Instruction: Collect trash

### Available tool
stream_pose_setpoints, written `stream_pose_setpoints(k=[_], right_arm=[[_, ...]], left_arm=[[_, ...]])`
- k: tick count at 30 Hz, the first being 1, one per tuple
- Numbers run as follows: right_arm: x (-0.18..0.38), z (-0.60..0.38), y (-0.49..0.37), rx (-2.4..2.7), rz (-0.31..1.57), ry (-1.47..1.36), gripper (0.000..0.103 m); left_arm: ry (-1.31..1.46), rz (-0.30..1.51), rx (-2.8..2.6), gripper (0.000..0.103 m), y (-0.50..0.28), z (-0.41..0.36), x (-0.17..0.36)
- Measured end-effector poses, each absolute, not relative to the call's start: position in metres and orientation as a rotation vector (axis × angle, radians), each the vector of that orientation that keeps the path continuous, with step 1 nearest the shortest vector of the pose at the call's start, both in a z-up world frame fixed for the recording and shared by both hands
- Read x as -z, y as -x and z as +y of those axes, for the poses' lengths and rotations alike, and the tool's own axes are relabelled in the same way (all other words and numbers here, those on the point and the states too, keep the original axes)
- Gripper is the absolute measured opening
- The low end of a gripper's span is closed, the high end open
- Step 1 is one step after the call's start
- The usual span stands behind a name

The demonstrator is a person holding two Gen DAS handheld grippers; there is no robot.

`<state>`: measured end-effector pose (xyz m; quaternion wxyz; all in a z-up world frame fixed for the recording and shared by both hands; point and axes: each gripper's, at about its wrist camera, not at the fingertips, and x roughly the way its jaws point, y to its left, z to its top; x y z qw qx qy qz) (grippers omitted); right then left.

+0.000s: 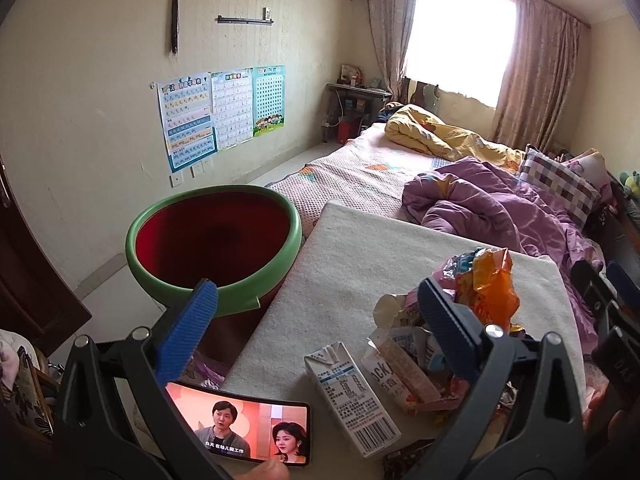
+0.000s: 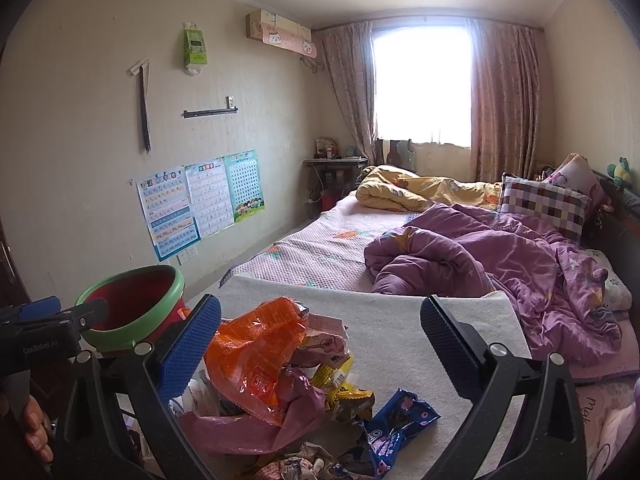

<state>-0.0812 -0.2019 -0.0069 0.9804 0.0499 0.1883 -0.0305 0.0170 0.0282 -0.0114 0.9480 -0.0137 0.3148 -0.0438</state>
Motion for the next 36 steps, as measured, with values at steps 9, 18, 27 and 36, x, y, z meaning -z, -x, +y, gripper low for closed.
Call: stream_pose_setpoints(k=[9,18,27,36], right_arm=[[0.008,-0.2,0.081,0.056,0.383,-0.1,0.096],[0.011,-0.199,0.078,0.04,0.401,-0.096,0.096],[0.016,-0.201,0.072,0.025,0.433,-0.102,0.096],[0.02,-0.192,0.063,-0.032,0.488,-0.074,0.096]], left_arm=[[0.016,0.642,0.11,0.098,-0.014,0.029,0.014],[-0.01,0.672,0.115,0.098,-0.016,0.026,0.023],[0.009,0.933,0.239,0.085,-0.022,0.019,0.084],[0.003,1.056,0.299,0.072,-0.031,0.006,0.119]])
